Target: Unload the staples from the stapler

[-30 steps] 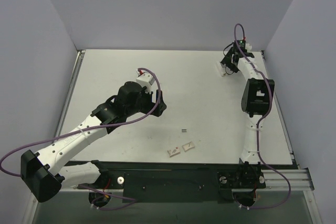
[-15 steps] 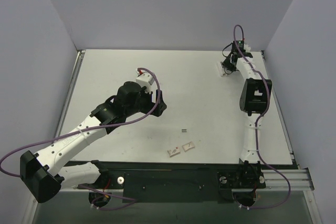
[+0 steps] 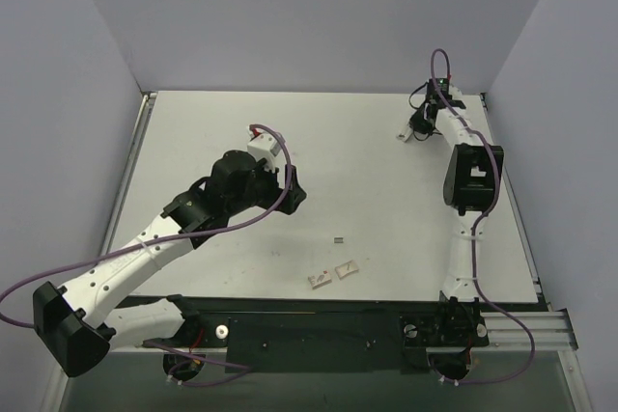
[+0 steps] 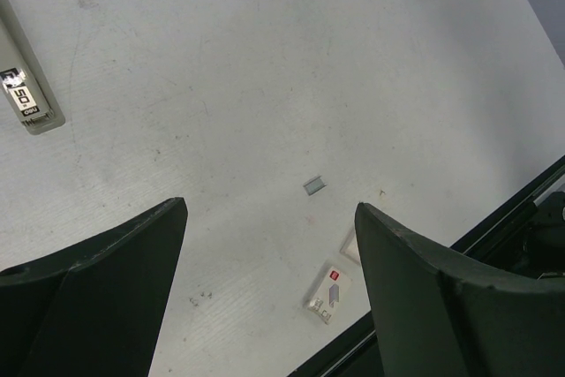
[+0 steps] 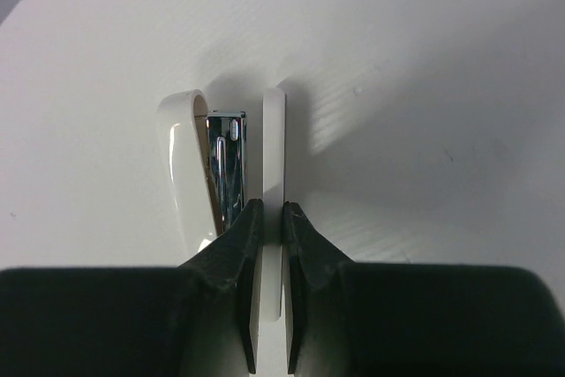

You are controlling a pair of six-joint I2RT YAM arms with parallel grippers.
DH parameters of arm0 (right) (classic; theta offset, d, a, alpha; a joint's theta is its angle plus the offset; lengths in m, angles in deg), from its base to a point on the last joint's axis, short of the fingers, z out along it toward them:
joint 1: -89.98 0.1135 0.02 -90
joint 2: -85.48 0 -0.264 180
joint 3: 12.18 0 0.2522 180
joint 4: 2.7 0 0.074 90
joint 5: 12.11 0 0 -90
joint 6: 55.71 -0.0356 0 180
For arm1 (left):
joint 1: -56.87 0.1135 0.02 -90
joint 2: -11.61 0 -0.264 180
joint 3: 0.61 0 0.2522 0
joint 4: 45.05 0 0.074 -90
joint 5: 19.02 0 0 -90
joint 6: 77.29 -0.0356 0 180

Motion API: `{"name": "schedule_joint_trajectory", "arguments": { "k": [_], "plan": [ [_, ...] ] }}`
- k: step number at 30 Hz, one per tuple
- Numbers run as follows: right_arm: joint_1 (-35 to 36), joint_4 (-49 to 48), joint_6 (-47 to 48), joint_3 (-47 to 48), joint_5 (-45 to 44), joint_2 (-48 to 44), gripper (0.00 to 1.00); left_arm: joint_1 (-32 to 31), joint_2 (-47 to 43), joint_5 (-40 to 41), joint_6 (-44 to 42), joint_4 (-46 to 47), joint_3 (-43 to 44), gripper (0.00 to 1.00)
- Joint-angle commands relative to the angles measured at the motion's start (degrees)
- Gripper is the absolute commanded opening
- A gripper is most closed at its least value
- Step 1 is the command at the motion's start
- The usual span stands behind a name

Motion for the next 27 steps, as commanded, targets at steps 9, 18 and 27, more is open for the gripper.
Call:
{"name": "schedule_joint_trajectory", "arguments": {
  "k": [9,18,27],
  "plan": [
    [4.2,-7.9,-3.6,-26.8,3.1,-25.7,0.00,-0.2,-4.1,-1.1,1.9,3.2,-0.2,0.87],
    [12.6,-12.1,-0.5,-49.2,1.2,-47.9,0.00,-1.0,-7.2,-5.1,7.7,6.1,-2.9,0.87],
    [20.7,-9.7,-0.1,-60.7,2.2,-66.1,0.00,-1.6,-10.7,-7.8,15.0,9.1,-6.3,0.87]
  ]
}}
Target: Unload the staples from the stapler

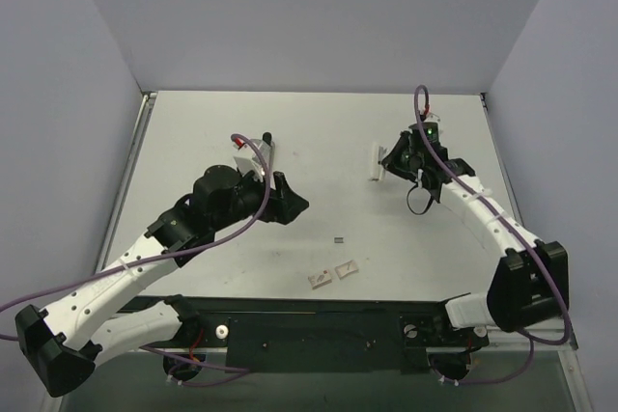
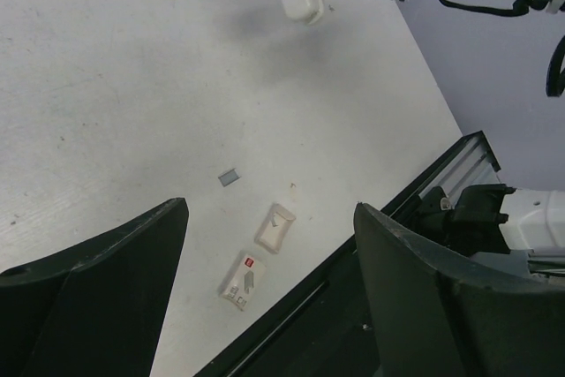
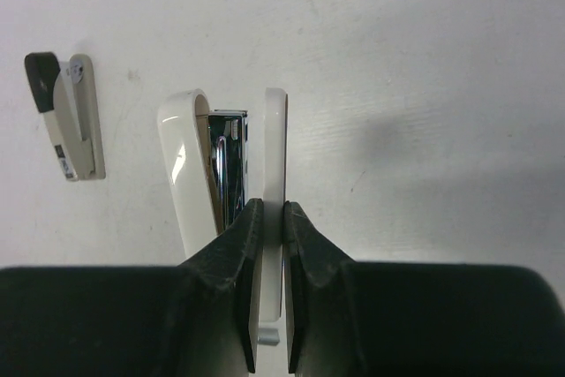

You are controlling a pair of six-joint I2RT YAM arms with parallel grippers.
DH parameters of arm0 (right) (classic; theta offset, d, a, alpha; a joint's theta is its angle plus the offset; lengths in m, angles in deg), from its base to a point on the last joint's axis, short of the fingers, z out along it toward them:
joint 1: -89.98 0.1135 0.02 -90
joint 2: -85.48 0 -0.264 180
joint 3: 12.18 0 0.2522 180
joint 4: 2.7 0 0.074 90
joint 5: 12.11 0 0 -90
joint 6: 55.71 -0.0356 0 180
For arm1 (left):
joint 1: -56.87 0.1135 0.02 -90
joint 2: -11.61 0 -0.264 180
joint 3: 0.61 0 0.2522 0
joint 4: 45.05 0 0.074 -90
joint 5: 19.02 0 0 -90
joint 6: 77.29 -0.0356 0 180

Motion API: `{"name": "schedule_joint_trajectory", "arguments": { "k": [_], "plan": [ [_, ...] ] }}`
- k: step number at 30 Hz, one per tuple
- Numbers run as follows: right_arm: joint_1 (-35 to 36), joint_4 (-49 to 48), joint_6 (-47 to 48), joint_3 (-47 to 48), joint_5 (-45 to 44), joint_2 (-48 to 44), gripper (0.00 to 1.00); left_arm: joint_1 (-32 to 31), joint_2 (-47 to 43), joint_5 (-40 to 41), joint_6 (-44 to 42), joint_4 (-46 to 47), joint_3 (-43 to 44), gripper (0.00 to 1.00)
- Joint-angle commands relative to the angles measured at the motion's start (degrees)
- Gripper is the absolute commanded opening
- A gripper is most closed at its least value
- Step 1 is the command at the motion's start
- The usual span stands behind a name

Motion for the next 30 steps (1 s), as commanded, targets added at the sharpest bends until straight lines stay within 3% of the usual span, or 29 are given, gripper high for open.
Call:
{"name": "schedule_joint_trajectory", "arguments": {
  "k": [1,14,24,30],
  "plan": [
    [5.4,1.0,1.1,-3.2,-1.5,-10.6,0.00,-0.6,-2.2,-2.6,5.1,5.7,-0.6,0.87],
    [23.4,11.4,0.4,-5.4,-9.7,-31.1,0.00,-2.5,-1.4,-4.1,12.4,15.5,-3.9,0.87],
    [36.7,12.6,-2.9,-3.5,-18.4,-29.7,0.00,-4.3,-0.2,-1.6,16.8,26.3,-6.7,0.88],
    [41.9,11.2,-3.4,-1.3,-22.0,-26.2,0.00,-4.8,0.8,-0.5,17.0,27.1,-6.7,0.88]
  ]
}}
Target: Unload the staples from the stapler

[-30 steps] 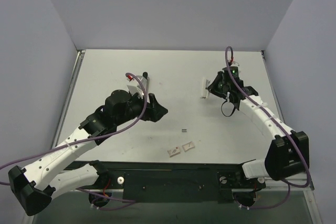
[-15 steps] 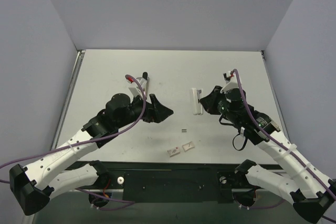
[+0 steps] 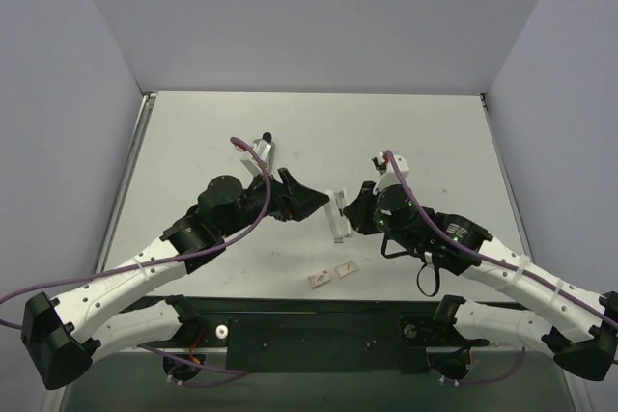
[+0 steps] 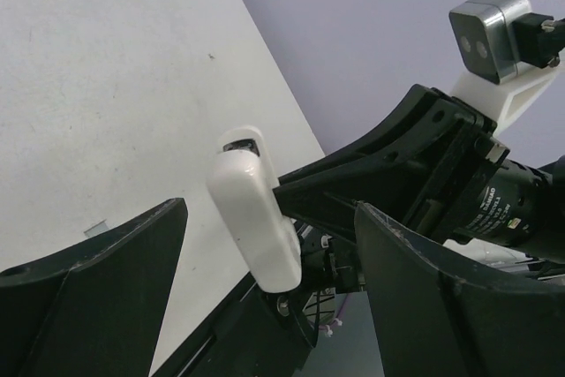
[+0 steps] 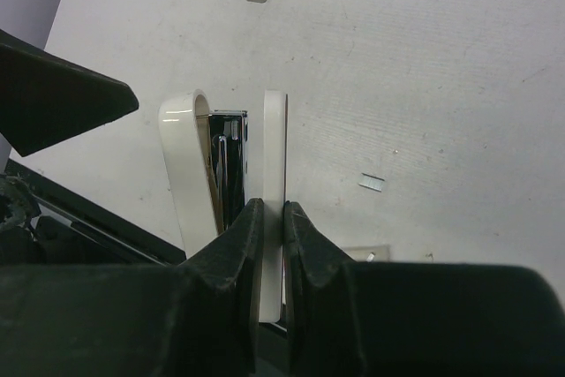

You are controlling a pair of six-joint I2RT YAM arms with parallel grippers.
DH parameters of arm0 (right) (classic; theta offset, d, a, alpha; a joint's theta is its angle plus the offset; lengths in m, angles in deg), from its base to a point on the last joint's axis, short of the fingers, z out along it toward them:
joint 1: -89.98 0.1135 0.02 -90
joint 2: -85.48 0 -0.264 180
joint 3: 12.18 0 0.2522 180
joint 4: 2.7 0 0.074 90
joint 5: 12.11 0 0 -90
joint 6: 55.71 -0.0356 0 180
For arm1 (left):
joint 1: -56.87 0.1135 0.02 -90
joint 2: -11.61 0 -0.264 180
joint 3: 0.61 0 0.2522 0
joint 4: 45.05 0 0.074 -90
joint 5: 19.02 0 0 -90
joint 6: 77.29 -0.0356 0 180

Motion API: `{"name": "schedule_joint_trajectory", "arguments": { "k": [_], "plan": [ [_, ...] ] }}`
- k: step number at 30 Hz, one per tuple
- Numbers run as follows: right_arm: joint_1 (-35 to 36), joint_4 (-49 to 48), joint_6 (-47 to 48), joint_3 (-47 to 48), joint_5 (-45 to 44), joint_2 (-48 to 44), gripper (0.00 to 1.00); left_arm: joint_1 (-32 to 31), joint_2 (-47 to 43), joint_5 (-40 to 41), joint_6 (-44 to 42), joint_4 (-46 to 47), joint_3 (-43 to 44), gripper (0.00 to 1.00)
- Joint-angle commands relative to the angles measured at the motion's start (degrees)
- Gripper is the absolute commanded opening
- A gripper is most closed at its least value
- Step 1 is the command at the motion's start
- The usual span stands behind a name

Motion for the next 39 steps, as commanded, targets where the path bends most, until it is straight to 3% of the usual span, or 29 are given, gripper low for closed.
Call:
{"name": "schedule_joint_trajectory", "arguments": {
  "k": [1,18,39],
  "plan": [
    [3.0,-2.3,-1.0,4.1,-5.8,2.2,0.00,-0.4,0.3,1.6,1.0,5.2,0.1,0.88],
    [10.3,-5.3,1.1,7.6,-12.3,4.9,0.00,-0.4,0.2,2.0,1.1,5.5,-0.3,0.86],
    [15.1,-9.2,0.4,6.6,-22.4,6.0,0.00,-0.4,-0.1,1.2,1.9,6.6,-0.8,0.58]
  ]
}}
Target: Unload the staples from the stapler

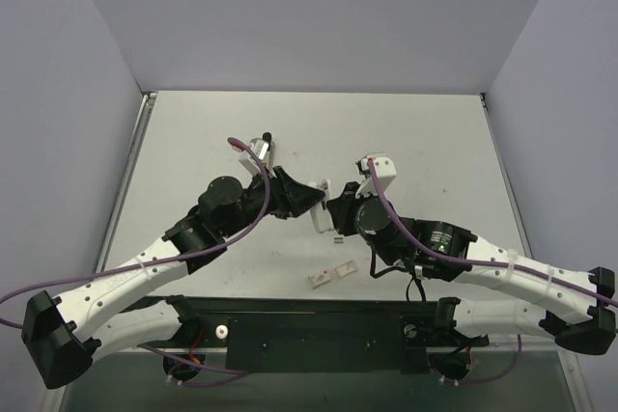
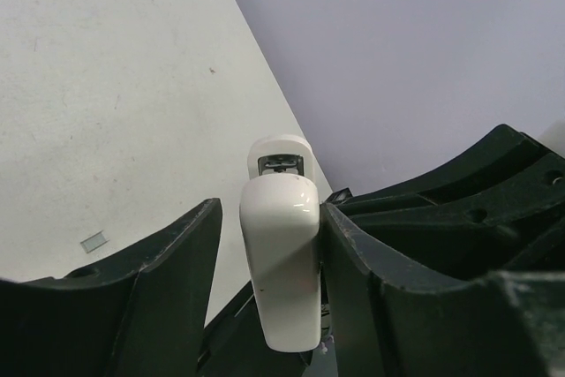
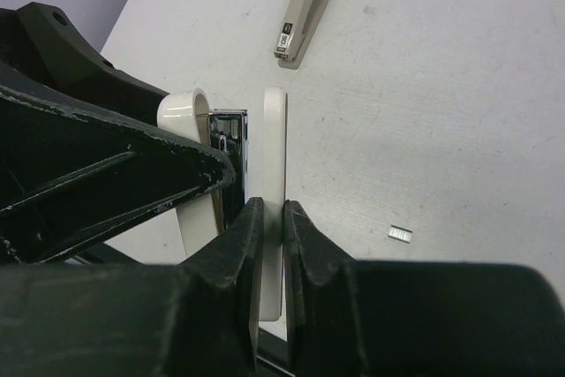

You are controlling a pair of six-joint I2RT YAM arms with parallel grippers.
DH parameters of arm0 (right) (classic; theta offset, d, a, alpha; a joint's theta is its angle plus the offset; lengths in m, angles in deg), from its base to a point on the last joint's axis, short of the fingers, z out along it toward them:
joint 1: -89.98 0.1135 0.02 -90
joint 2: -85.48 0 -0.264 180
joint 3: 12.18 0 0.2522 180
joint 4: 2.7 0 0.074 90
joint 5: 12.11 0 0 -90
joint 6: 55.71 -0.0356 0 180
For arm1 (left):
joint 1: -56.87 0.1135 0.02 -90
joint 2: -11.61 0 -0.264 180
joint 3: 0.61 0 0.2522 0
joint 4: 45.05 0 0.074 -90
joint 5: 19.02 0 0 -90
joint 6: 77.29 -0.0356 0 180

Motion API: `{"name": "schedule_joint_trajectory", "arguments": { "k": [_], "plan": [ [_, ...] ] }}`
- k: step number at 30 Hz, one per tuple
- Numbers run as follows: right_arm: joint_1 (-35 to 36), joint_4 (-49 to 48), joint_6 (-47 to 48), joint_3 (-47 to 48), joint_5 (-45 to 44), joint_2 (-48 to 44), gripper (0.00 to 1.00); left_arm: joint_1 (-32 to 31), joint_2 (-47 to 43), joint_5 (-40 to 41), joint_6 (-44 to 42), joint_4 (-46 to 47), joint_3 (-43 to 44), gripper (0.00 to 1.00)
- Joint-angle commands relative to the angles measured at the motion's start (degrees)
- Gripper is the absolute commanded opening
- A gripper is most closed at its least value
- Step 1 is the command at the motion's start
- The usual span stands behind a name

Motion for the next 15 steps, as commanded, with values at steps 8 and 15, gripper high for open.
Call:
{"name": "schedule_joint_trajectory", "arguments": {
  "k": [8,15],
  "plan": [
    [2.2,-3.2,0.0,1.6,-5.2,0.8,0.00,-0.3,-1.0,-0.1,-0.3,3.7,0.2,0.00],
    [1.5,2.2,1.8,2.3,-4.3,-3.4,0.22,-0.3,-1.6,-2.3,-2.6,2.9,1.3,0.00]
  ]
}}
